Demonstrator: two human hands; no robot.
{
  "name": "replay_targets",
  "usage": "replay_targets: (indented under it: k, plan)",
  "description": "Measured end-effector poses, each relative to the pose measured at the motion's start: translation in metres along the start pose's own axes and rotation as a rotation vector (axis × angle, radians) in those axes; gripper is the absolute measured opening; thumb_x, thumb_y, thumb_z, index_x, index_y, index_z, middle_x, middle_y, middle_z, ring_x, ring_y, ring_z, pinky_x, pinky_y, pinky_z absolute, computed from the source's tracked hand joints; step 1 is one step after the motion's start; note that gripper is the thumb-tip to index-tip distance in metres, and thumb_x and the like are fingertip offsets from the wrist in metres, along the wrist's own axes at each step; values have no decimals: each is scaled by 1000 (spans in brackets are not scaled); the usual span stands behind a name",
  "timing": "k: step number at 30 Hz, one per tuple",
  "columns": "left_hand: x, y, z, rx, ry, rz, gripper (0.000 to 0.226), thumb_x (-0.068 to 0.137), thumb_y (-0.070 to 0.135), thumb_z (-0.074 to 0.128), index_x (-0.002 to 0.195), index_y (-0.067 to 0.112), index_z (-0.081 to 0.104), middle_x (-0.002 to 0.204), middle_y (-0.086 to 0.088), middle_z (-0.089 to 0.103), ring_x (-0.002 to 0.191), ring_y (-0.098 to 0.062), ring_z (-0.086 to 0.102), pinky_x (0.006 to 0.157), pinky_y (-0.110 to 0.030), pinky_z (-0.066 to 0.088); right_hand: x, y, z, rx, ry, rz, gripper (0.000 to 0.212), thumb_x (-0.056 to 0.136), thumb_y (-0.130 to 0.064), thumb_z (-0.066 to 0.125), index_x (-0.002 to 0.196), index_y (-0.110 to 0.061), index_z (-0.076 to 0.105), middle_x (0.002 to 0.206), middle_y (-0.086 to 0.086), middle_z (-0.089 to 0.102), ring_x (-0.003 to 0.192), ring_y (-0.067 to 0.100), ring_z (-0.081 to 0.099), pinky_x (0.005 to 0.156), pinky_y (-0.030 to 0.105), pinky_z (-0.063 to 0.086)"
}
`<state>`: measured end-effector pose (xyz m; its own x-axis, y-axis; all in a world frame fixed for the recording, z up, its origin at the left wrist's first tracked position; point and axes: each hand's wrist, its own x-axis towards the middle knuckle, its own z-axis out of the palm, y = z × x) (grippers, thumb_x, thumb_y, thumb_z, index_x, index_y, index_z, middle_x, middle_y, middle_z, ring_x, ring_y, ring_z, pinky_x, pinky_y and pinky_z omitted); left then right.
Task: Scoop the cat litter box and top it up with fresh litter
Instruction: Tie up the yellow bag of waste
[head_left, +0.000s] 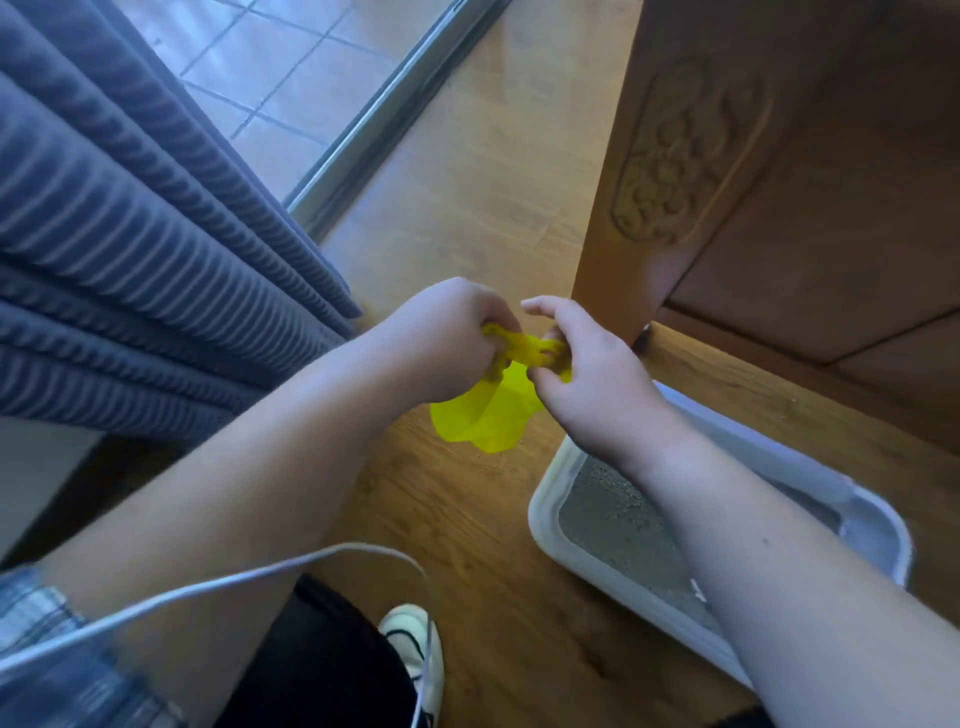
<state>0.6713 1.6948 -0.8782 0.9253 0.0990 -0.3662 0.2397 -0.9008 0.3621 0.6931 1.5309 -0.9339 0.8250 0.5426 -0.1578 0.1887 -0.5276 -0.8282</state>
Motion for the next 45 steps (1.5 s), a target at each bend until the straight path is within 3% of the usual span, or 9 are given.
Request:
replay_targets:
  k: [5,12,20,24,26,29,35,40,45]
  plan:
    - [-19,2,3,-238,-111,-94,16,90,19,58,92,32,67,76,10,65,70,-6,59,58,-19,43,-10,1,-7,-28,67,-100,46,84,-7,65,126,-26,59,101,-10,59,92,2,51,81,6,36]
    - [-16,-1,12,-477,-288,-211,13,88,8,60,89,15,71,79,-11,68,69,-17,59,69,-36,54,0,16,-6,-117,62,-280,25,84,-6,58,103,-17,71,101,-1,63,100,16,58,91,25,43]
    - [8,-2,11,-1041,-446,-281,25,92,-9,48,80,5,64,75,-15,65,75,-26,63,84,-44,50,-11,20,-7,106,350,18,12,89,-14,66,96,-20,58,92,-3,61,80,7,56,71,15,43]
    - [17,8,11,-994,-445,-275,25,87,-13,43,97,-2,63,82,-22,61,74,-28,62,77,-40,54,-19,18,-13,541,59,230,25,92,-34,48,81,-19,64,76,0,69,61,12,57,53,25,44]
    - [17,16,14,-953,-445,-249,23,85,-12,44,82,-2,64,77,-20,60,74,-29,59,77,-41,52,-25,18,-14,592,-6,274,31,98,-36,50,82,-15,66,80,5,70,61,14,56,51,25,43]
    - [15,23,20,-847,-427,-188,32,84,-4,49,67,13,70,77,-15,62,75,-26,57,79,-42,49,-31,21,-14,493,-2,305,28,102,-26,53,80,-13,64,69,-4,67,58,11,55,54,27,43]
    - [-5,29,30,-611,-244,-88,21,95,14,55,102,25,72,84,2,74,69,-6,64,70,-25,55,-36,26,-17,67,120,230,26,96,-27,57,79,-9,61,71,7,68,66,24,62,63,40,52]
    - [-2,14,37,-364,18,-42,24,98,20,50,100,33,69,96,2,69,89,-20,64,83,-42,54,-33,27,-18,83,109,185,33,97,-31,57,73,-10,61,68,12,64,69,29,60,68,48,53]
    - [11,1,30,-407,105,-128,30,98,13,47,85,27,70,88,-4,72,79,-23,71,72,-48,59,-27,29,-22,18,91,155,35,95,-27,58,72,-1,57,66,18,56,59,25,49,60,37,43]
